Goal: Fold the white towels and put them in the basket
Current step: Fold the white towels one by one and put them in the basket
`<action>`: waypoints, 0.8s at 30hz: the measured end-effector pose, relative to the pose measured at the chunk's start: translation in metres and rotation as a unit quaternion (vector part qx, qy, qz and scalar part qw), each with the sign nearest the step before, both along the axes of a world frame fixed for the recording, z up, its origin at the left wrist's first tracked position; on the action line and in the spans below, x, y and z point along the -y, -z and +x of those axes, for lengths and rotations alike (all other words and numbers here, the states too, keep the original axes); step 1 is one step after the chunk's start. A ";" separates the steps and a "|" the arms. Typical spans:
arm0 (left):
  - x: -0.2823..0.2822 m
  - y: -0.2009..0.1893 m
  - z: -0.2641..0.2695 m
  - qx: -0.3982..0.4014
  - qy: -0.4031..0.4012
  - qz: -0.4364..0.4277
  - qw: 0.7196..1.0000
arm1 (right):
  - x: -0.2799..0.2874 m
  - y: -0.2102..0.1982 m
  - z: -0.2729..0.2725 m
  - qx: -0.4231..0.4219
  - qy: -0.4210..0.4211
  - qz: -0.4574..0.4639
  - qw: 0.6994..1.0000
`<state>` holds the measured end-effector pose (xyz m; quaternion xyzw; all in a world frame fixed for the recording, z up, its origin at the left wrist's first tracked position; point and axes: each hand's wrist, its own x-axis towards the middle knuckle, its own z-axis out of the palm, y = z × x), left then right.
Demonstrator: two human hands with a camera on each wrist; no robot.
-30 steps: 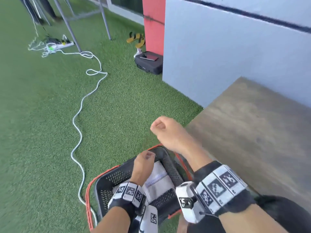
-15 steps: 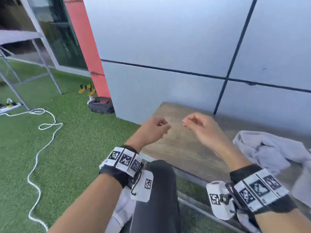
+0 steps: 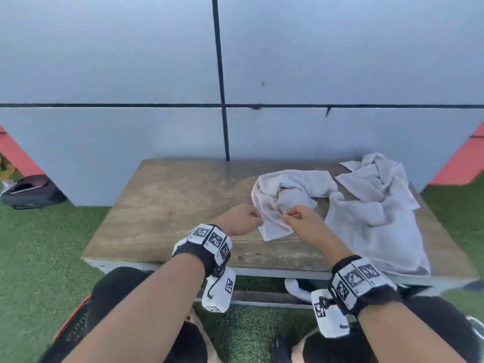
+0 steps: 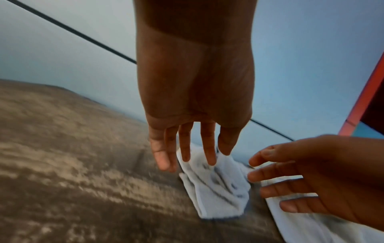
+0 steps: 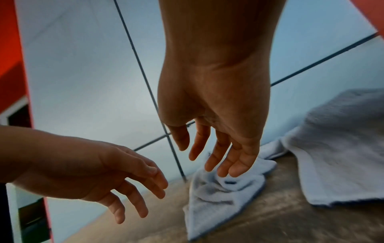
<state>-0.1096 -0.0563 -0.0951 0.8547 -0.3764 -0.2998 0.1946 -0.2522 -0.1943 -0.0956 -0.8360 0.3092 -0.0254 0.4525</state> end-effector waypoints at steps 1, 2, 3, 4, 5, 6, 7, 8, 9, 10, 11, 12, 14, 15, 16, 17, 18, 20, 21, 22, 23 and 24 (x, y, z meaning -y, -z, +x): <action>0.008 0.009 -0.001 -0.003 0.007 0.007 1.000 | 0.005 0.007 -0.001 -0.016 -0.004 0.006 1.000; 0.015 0.016 -0.002 0.001 0.014 0.010 1.000 | 0.010 0.014 0.000 -0.029 -0.007 0.008 1.000; 0.021 0.023 -0.003 0.004 0.019 0.012 1.000 | 0.015 0.020 0.001 -0.038 -0.007 0.005 0.999; 0.026 0.028 -0.005 0.005 0.021 0.011 1.000 | 0.019 0.025 0.003 -0.043 -0.006 -0.007 0.999; 0.031 0.034 -0.006 0.006 0.023 0.011 1.000 | 0.023 0.031 0.004 -0.049 -0.007 -0.030 0.998; 0.036 0.040 -0.007 0.011 0.026 0.009 1.000 | 0.027 0.037 0.005 -0.061 -0.012 -0.064 0.996; 0.041 0.045 -0.008 0.019 0.030 0.010 0.999 | 0.030 0.043 0.006 -0.081 -0.023 -0.102 0.991; 0.044 0.050 -0.010 0.033 0.037 0.014 0.999 | 0.031 0.050 0.007 -0.102 -0.038 -0.134 0.985; 0.047 0.056 -0.011 0.054 0.044 0.022 0.997 | 0.030 0.056 0.008 -0.117 -0.052 -0.153 0.980; 0.049 0.061 -0.012 0.078 0.046 0.034 0.995 | 0.028 0.060 0.010 -0.126 -0.065 -0.161 0.977; 0.050 0.065 -0.012 0.098 0.043 0.046 0.993 | 0.024 0.061 0.012 -0.126 -0.080 -0.165 0.975; 0.050 0.069 -0.011 0.114 0.037 0.056 0.991 | 0.021 0.062 0.016 -0.116 -0.100 -0.159 0.975; 0.045 0.072 -0.003 0.135 0.025 0.057 0.989 | 0.019 0.059 0.023 -0.077 -0.142 -0.096 0.982; 0.041 0.072 0.004 0.144 0.023 0.053 0.988 | 0.020 0.057 0.026 -0.061 -0.158 -0.062 0.984; 0.036 0.071 0.013 0.158 0.024 0.052 0.986 | 0.023 0.055 0.028 -0.043 -0.160 -0.052 0.985; 0.030 0.070 0.024 0.182 0.021 0.052 0.982 | 0.028 0.055 0.031 -0.018 -0.143 -0.063 0.987; 0.023 0.069 0.035 0.208 0.013 0.053 0.977 | 0.035 0.056 0.033 0.010 -0.112 -0.086 0.990; 0.006 0.066 0.058 0.266 -0.027 0.072 0.961 | 0.050 0.060 0.038 0.048 -0.042 -0.135 0.989; -0.002 0.064 0.068 0.294 -0.061 0.090 0.950 | 0.058 0.061 0.041 0.046 -0.018 -0.158 0.986; -0.008 0.061 0.077 0.318 -0.097 0.108 0.937 | 0.065 0.061 0.043 0.025 -0.008 -0.180 0.983; -0.012 0.057 0.082 0.333 -0.128 0.120 0.926 | 0.072 0.061 0.044 -0.011 -0.009 -0.199 0.980; -0.014 0.054 0.084 0.338 -0.144 0.116 0.923 | 0.078 0.063 0.045 -0.047 -0.018 -0.214 0.976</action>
